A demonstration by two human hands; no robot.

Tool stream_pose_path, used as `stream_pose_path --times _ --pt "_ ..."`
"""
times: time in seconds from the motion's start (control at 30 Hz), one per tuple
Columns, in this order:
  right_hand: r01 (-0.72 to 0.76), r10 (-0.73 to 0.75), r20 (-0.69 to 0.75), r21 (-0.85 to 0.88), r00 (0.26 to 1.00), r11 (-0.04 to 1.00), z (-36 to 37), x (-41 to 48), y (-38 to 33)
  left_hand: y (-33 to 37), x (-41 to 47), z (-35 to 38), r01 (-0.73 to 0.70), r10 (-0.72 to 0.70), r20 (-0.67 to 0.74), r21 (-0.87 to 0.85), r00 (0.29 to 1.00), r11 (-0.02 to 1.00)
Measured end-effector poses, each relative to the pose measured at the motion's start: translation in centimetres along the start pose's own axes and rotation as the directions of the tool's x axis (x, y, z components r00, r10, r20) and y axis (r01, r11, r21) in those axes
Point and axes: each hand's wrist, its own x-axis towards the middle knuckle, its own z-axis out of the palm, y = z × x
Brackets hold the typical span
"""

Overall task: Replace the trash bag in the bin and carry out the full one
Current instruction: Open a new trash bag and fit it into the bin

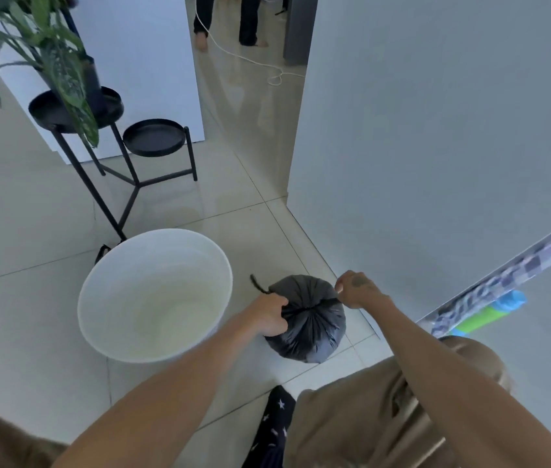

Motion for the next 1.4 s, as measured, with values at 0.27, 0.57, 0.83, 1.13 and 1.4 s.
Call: stream_pose_path --times 0.27,0.57,0.83,1.13,1.4 --pt "0.12 -0.12 0.002 0.033 0.993 0.992 -1.8 -2.1 -2.9 -0.2 -1.7 -2.2 -0.11 0.114 -0.166 0.035 0.979 0.993" --pt "0.477 -0.469 -0.108 0.058 0.876 0.877 -3.7 -2.7 -18.7 -8.7 -10.7 -11.4 -0.056 -0.075 -0.645 -0.18 0.76 0.982" --pt "0.551 -0.549 -0.114 -0.016 0.828 0.835 0.6 -1.4 -26.9 -21.8 -15.0 -11.5 0.043 -0.501 -0.749 -0.538 0.434 0.842" --pt "0.61 -0.584 -0.306 -0.014 0.751 0.792 3.9 3.1 -30.2 -33.5 -9.6 -5.6 0.151 -0.793 -0.409 -0.841 0.452 0.52" --pt "0.612 -0.533 -0.434 0.057 0.727 0.789 4.5 4.6 -30.6 -37.2 -5.0 -1.8 0.323 -0.804 -0.179 -0.85 0.567 0.417"
